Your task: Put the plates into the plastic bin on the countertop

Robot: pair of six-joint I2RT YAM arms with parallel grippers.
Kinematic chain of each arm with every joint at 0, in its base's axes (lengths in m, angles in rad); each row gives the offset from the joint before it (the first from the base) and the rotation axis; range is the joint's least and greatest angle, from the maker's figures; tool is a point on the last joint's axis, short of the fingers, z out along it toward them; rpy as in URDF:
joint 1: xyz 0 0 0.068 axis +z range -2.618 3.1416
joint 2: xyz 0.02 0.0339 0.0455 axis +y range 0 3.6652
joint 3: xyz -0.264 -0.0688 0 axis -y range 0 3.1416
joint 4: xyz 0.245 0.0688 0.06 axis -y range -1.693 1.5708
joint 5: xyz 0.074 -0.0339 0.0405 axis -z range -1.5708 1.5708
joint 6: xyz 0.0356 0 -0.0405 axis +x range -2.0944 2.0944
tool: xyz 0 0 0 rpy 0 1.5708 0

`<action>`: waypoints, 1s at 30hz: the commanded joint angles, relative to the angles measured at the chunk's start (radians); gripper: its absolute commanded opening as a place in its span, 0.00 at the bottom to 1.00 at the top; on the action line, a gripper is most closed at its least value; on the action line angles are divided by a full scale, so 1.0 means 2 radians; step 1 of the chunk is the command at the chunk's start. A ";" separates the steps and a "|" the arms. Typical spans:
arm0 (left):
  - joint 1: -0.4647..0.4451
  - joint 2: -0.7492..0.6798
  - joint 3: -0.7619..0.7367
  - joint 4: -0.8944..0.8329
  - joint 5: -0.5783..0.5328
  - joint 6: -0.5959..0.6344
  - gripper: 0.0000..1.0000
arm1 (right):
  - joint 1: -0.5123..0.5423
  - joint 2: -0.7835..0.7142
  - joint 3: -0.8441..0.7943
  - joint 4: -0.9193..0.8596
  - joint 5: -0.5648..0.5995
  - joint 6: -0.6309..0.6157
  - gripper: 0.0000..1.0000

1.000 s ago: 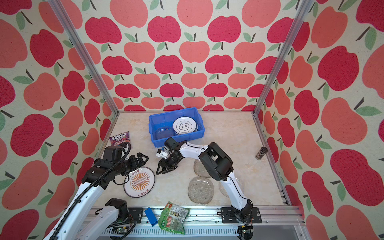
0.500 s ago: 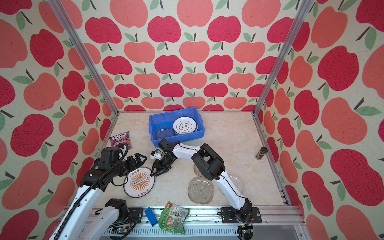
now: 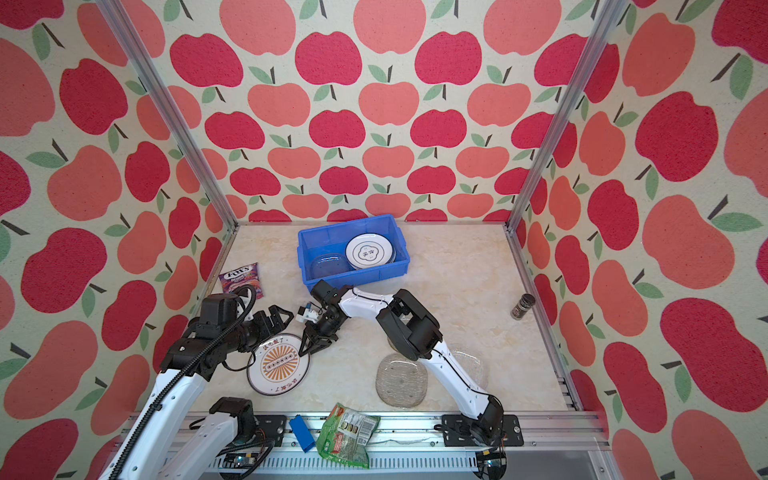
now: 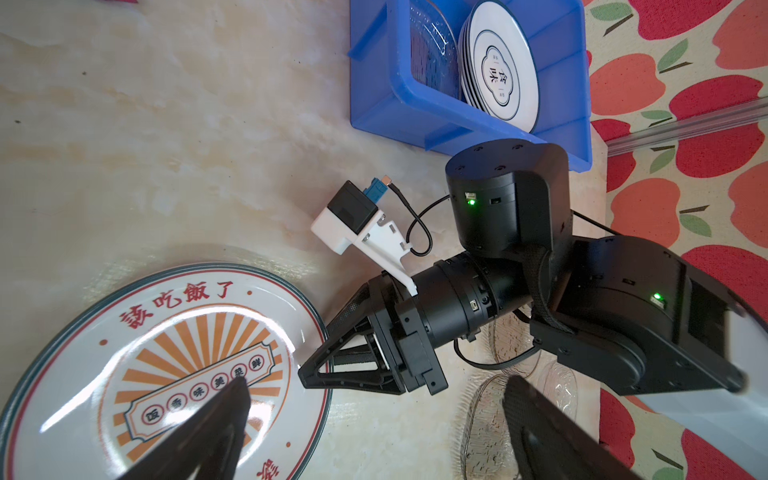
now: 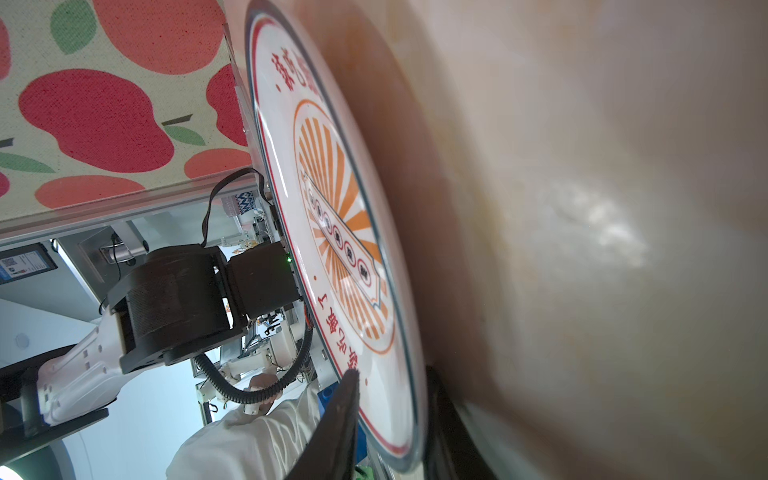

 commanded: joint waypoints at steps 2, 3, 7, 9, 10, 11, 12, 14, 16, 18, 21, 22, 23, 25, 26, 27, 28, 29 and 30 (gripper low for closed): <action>0.006 0.005 -0.003 0.010 0.011 0.014 0.97 | 0.004 0.014 0.012 -0.014 -0.007 0.009 0.25; 0.007 0.006 -0.003 0.014 0.012 0.014 0.97 | 0.003 0.009 0.012 -0.017 -0.002 0.004 0.21; 0.010 0.022 0.008 0.032 0.014 0.023 0.98 | -0.006 -0.012 0.003 -0.027 0.020 -0.014 0.01; 0.010 0.036 0.020 0.039 0.011 0.030 0.98 | -0.013 -0.030 -0.011 -0.032 0.031 -0.022 0.00; 0.010 0.043 0.028 0.042 0.007 0.034 0.98 | -0.018 -0.043 -0.020 -0.038 0.043 -0.030 0.00; 0.010 0.050 0.033 0.046 0.004 0.037 0.98 | -0.023 -0.058 -0.028 -0.043 0.053 -0.036 0.00; 0.012 0.056 0.039 0.055 0.003 0.041 0.98 | -0.030 -0.077 -0.044 -0.043 0.062 -0.038 0.00; 0.017 0.070 0.047 0.074 0.003 0.044 0.98 | -0.049 -0.120 -0.086 -0.025 0.068 -0.031 0.00; 0.026 0.088 0.058 0.095 0.013 0.044 0.98 | -0.069 -0.168 -0.132 -0.004 0.061 -0.016 0.00; 0.029 0.105 0.072 0.111 0.015 0.046 0.98 | -0.080 -0.210 -0.159 -0.009 0.066 -0.015 0.00; 0.034 0.128 0.092 0.126 0.017 0.050 0.97 | -0.096 -0.271 -0.190 -0.017 0.082 -0.005 0.00; 0.036 0.135 0.096 0.135 0.022 0.051 0.97 | -0.105 -0.291 -0.199 -0.019 0.085 0.003 0.00; 0.037 0.142 0.099 0.142 0.028 0.052 0.97 | -0.115 -0.307 -0.207 -0.017 0.086 0.010 0.00; 0.040 0.157 0.106 0.156 0.042 0.053 0.95 | -0.144 -0.340 -0.221 -0.007 0.080 0.024 0.00; 0.040 0.162 0.108 0.162 0.049 0.052 0.94 | -0.158 -0.350 -0.225 -0.001 0.074 0.030 0.00; 0.040 0.168 0.109 0.170 0.059 0.050 0.93 | -0.171 -0.358 -0.226 0.003 0.067 0.035 0.00; 0.040 0.169 0.107 0.182 0.068 0.047 0.92 | -0.184 -0.362 -0.225 0.011 0.057 0.040 0.00; 0.040 0.169 0.105 0.191 0.076 0.042 0.91 | -0.194 -0.364 -0.223 0.015 0.049 0.044 0.00; 0.040 0.182 0.101 0.205 0.087 0.039 0.89 | -0.202 -0.364 -0.223 0.028 0.039 0.054 0.00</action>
